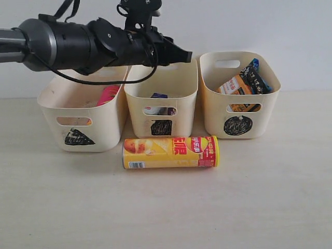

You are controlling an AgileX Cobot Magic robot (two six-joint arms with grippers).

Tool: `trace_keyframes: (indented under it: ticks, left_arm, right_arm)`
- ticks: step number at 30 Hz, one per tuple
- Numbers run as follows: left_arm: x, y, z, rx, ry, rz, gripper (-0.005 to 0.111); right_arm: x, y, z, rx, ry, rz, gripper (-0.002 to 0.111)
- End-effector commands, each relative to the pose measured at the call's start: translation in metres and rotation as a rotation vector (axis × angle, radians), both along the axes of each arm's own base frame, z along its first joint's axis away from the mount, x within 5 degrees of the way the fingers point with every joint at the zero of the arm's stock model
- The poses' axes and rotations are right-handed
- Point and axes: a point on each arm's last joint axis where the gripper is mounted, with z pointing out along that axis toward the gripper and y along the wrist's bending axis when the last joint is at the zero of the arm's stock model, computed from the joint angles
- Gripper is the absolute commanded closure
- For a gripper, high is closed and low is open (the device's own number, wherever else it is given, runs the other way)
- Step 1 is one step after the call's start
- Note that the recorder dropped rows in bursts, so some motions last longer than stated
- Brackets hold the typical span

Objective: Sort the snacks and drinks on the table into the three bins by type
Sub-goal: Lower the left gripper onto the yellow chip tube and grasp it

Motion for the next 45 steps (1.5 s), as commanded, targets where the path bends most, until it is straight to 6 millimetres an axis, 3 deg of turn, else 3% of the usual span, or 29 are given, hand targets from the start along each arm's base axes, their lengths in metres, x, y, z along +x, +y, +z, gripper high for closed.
trace_keyframes:
  ticks: [1,17,23,28,37,45]
  left_arm:
    - [-0.010,0.001,0.022,-0.012,0.022,-0.049,0.102]
    - [-0.062,0.013,0.076,0.076,0.124,-0.270,0.102]
    - [-0.089,0.027,0.089,0.090,0.134,-0.296,0.102]
    - [-0.118,0.039,0.098,0.196,0.121,-0.414,0.102]
    - [-0.154,0.046,0.090,0.357,0.282,-0.700,0.102]
    - [-0.165,0.050,0.079,0.493,0.282,-0.872,0.102]
  right_arm:
    - [0.000,0.000,0.001,-0.002,-0.016,-0.001,0.108]
    - [0.000,0.000,0.001,-0.002,-0.016,-0.001,0.108]
    - [0.000,0.000,0.001,-0.002,-0.016,-0.001,0.108]
    - [0.000,0.000,0.001,-0.002,-0.016,-0.001,0.108]
    - [0.000,0.000,0.001,-0.002,-0.016,-0.001,0.108]
    - [0.000,0.000,0.002,0.000,-0.017,-0.001,0.108]
